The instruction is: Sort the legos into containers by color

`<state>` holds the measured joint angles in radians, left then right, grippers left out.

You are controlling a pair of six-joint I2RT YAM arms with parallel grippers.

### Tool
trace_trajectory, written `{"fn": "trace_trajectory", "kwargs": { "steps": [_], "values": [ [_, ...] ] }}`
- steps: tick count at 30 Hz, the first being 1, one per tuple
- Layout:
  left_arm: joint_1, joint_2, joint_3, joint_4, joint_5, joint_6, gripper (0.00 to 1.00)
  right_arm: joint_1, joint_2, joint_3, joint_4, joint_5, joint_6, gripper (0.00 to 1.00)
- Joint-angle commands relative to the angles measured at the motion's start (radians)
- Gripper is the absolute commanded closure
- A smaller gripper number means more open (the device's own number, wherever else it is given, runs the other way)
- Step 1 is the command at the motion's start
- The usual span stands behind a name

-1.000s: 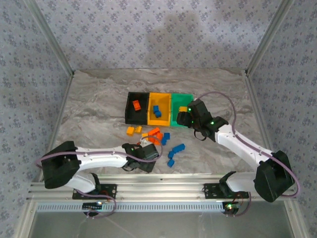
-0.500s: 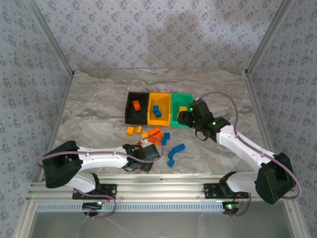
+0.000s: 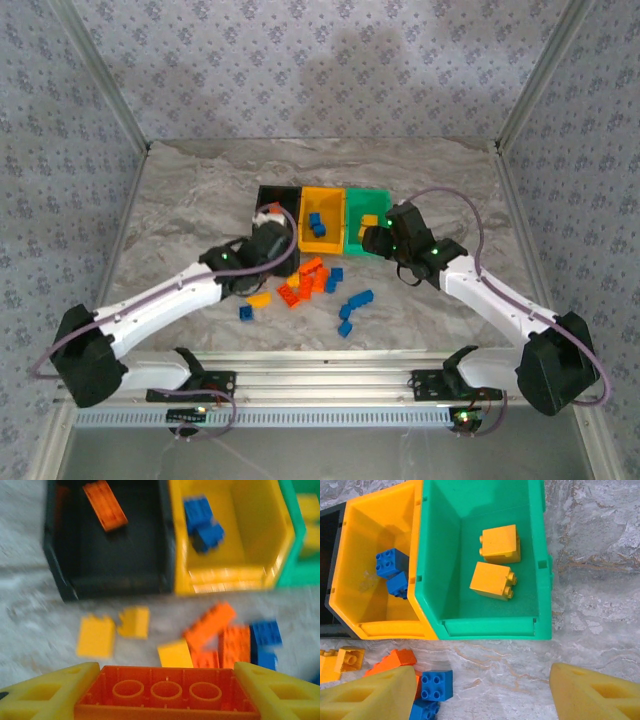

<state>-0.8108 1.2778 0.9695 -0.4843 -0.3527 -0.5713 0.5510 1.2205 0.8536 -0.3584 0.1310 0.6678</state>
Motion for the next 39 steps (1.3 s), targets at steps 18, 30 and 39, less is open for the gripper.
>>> {"fn": "trace_trajectory", "kwargs": {
  "steps": [18, 30, 39],
  "values": [
    [0.267, 0.556, 0.414, 0.136, -0.022, 0.057, 0.28, -0.004, -0.055, -0.069, -0.014, -0.045, 0.023, 0.27],
    [0.245, 0.383, 0.386, 0.165, 0.098, 0.012, 0.0, 0.019, -0.073, -0.105, -0.01, -0.126, 0.01, 0.25],
    [0.111, 0.026, 0.106, 0.214, 0.166, -0.051, 0.0, 0.215, 0.092, -0.034, 0.037, -0.091, -0.028, 0.32]
  ]
}}
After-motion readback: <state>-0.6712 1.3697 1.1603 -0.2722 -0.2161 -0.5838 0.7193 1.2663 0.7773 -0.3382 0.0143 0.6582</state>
